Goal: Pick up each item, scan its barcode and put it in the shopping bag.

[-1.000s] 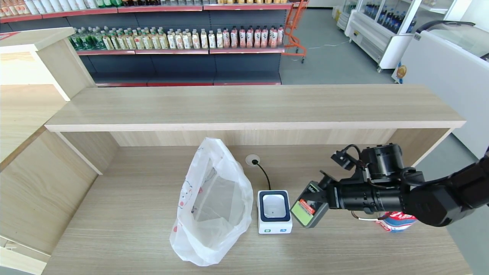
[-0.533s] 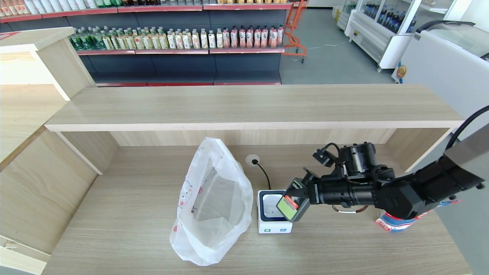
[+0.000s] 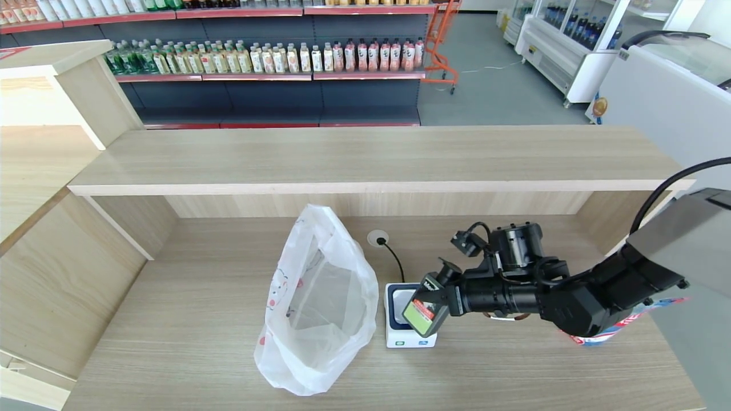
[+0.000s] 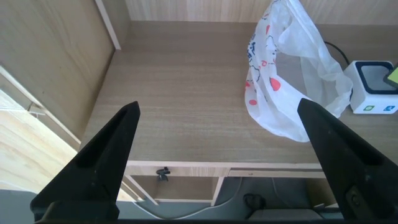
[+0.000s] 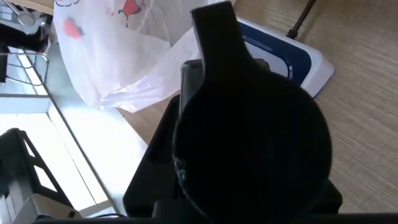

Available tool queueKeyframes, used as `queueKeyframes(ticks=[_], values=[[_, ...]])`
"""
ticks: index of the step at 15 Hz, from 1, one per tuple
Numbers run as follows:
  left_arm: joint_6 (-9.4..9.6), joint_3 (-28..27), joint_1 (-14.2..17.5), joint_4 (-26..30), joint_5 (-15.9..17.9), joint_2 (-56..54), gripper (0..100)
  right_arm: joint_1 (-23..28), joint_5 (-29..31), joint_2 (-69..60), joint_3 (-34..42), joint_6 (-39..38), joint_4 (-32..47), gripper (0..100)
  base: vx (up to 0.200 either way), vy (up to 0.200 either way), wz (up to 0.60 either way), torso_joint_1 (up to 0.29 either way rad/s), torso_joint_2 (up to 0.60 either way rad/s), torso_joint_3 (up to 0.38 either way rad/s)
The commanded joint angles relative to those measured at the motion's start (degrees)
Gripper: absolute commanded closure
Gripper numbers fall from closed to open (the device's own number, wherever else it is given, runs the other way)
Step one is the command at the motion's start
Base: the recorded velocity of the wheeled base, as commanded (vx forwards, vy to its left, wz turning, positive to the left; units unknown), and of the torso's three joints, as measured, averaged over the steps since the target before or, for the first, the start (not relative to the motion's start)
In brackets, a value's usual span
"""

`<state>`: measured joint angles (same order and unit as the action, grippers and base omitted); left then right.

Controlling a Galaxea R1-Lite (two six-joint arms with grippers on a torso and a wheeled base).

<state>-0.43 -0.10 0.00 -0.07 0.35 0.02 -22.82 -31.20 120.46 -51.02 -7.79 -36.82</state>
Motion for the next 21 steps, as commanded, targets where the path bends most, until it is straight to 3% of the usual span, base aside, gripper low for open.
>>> queueKeyframes(ticks=[1,6,13,19,21], values=[[-0.01,0.01,0.0,-0.01,0.0,-0.02,0,-0.91,-0.01,1.89,-0.05,-0.12,-0.98,100,0.0,0.0,0.0,0.0,0.0,0.0],[-0.01,0.01,0.0,-0.01,0.0,-0.02,0,-1.61,3.69,4.35,-0.66,1.64,-2.82,100,0.0,0.0,0.0,0.0,0.0,0.0],[-0.01,0.01,0.0,-0.01,0.0,-0.02,0,-1.26,3.42,2.59,-1.63,0.06,-4.67,100,0.0,0.0,0.0,0.0,0.0,0.0],[-0.01,0.01,0.0,-0.01,0.0,-0.02,0,0.94,1.66,-14.37,3.47,-8.65,-4.58,100,0.0,0.0,0.0,0.0,0.0,0.0],[-0.01,0.01,0.0,-0.01,0.0,-0.02,0,1.81,2.37,-22.72,8.74,-3.28,-4.14,100,0.0,0.0,0.0,0.0,0.0,0.0]])
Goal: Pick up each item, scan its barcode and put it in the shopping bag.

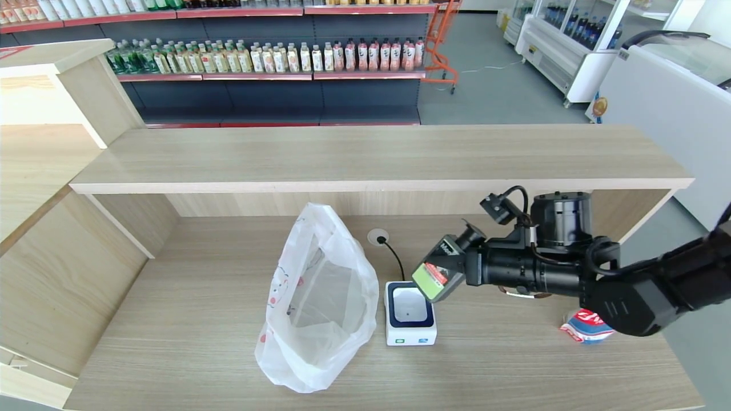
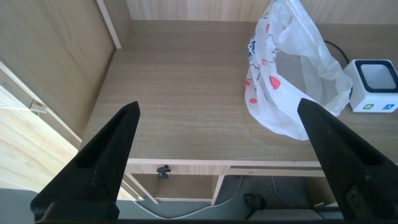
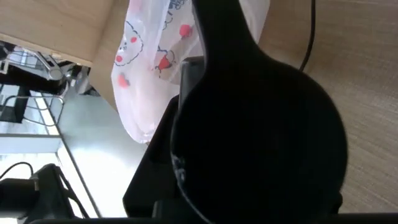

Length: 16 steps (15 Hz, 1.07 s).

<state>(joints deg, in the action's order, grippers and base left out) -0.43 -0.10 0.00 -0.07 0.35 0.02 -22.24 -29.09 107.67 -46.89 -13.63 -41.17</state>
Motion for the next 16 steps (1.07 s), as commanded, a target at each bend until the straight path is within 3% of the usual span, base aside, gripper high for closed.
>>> queueKeyframes(ticks=[1,3,5,7,10,12,16], values=[[-0.01,0.01,0.0,-0.01,0.0,-0.02,0,2.9,0.35,-11.6,7.69,9.41,-0.32,100,0.0,0.0,0.0,0.0,0.0,0.0],[-0.01,0.01,0.0,-0.01,0.0,-0.02,0,5.8,0.87,-12.92,12.34,19.96,-1.11,100,0.0,0.0,0.0,0.0,0.0,0.0],[-0.01,0.01,0.0,-0.01,0.0,-0.02,0,6.33,0.96,-14.85,15.6,19.52,-1.2,100,0.0,0.0,0.0,0.0,0.0,0.0],[0.16,0.01,0.0,-0.01,0.0,-0.02,0,5.89,0.96,-16.79,17.35,16.35,-1.2,100,0.0,0.0,0.0,0.0,0.0,0.0],[0.25,0.01,0.0,-0.01,0.0,-0.02,0,2.28,1.23,-20.39,17.0,1.41,-1.02,100,0.0,0.0,0.0,0.0,0.0,0.0],[0.25,0.01,0.0,-0.01,0.0,-0.02,0,1.85,2.72,-19.86,16.39,0.09,-0.84,100,0.0,0.0,0.0,0.0,0.0,0.0],[0.25,0.01,0.0,-0.01,0.0,-0.02,0,1.58,3.51,-18.37,16.47,-3.07,-0.76,100,0.0,0.2,0.0,0.002,0.0,0.002]])
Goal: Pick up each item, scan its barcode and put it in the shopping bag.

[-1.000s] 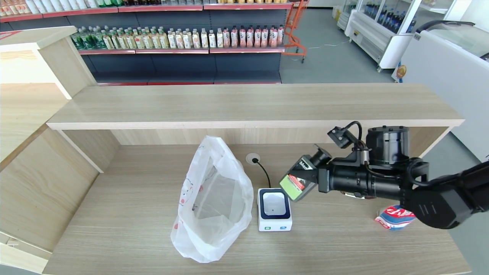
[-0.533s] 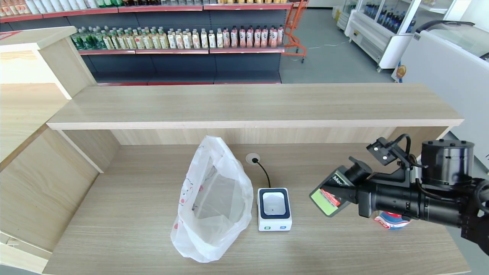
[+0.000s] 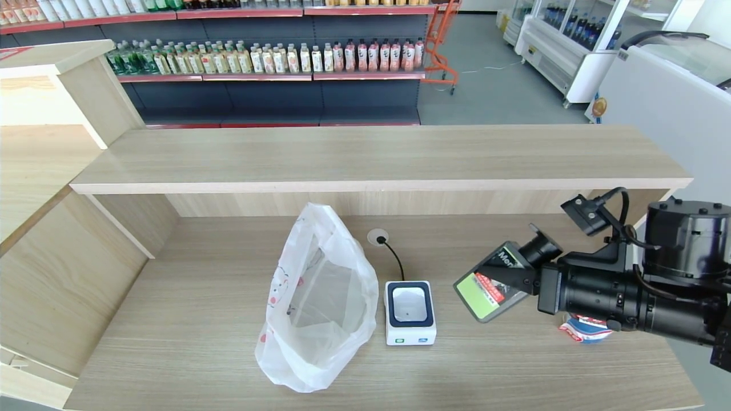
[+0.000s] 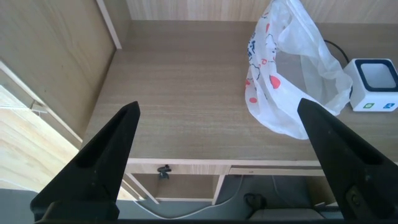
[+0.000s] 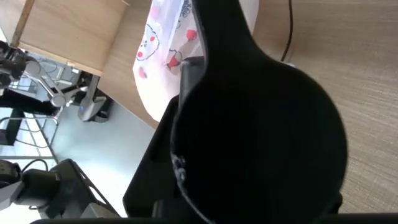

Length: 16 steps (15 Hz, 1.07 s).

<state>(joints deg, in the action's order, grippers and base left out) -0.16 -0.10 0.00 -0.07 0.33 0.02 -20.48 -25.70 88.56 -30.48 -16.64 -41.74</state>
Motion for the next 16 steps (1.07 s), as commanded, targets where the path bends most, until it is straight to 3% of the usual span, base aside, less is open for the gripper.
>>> queueKeyframes(ticks=[1,7,12,16], values=[[-0.19,0.01,0.0,-0.01,0.02,-0.02,0,-1.05,0.65,0.91,0.15,-0.06,-0.18,100,0.0,0.0,0.0,0.0,0.0,0.0],[-0.19,0.01,0.0,-0.01,0.02,-0.02,0,-4.74,7.42,8.03,-2.48,0.03,-0.53,100,0.0,0.0,0.0,0.0,0.0,0.0],[-0.28,0.01,0.0,-0.01,0.02,-0.02,0,-10.55,15.24,22.0,-10.48,4.86,-2.12,100,0.0,0.0,0.0,0.0,0.0,0.0],[-0.28,0.01,0.0,-0.01,0.02,-0.02,0,-11.51,15.15,31.76,-10.92,9.35,-15.83,100,0.0,0.0,0.0,0.0,0.0,0.0]])
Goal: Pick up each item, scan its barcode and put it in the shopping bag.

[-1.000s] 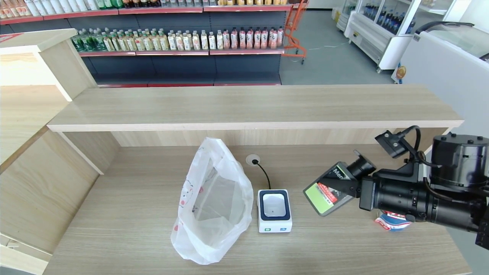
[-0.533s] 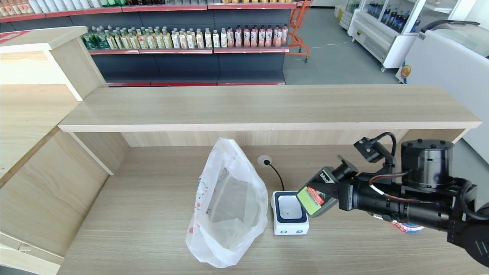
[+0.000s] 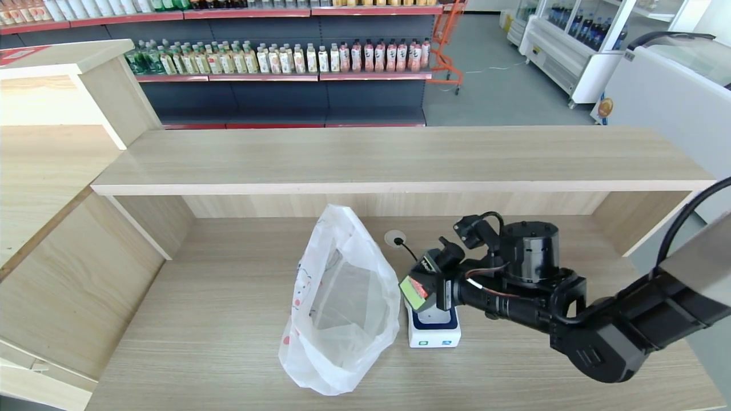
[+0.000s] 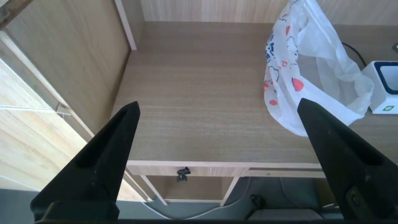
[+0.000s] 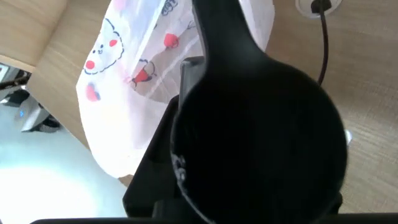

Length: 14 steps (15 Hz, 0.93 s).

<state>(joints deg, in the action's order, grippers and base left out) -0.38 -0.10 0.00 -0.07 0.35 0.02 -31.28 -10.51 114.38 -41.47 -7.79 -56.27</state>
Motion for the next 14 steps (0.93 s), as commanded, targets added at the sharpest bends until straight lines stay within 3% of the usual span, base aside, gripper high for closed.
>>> queueKeyframes(ticks=[1,7,12,14], values=[[0.03,0.01,0.0,-0.01,0.0,-0.02,0,-0.8,-0.13,6.73,0.16,0.49,-1.38,100,0.0,0.0,0.0,0.0,0.0,0.0],[0.03,0.01,0.0,-0.01,0.0,-0.02,0,-4.58,-0.74,14.64,-10.65,9.11,-0.77,100,0.0,0.0,0.0,0.0,0.0,0.0],[0.03,0.01,0.0,-0.01,0.0,-0.02,0,-6.86,-2.76,17.72,-22.25,10.07,6.09,100,0.0,0.0,0.0,0.0,0.0,0.0],[0.03,0.01,0.0,-0.01,0.0,-0.02,0,-6.95,-2.76,19.91,-22.42,16.4,6.53,100,0.0,0.0,0.0,0.0,0.0,0.0]])
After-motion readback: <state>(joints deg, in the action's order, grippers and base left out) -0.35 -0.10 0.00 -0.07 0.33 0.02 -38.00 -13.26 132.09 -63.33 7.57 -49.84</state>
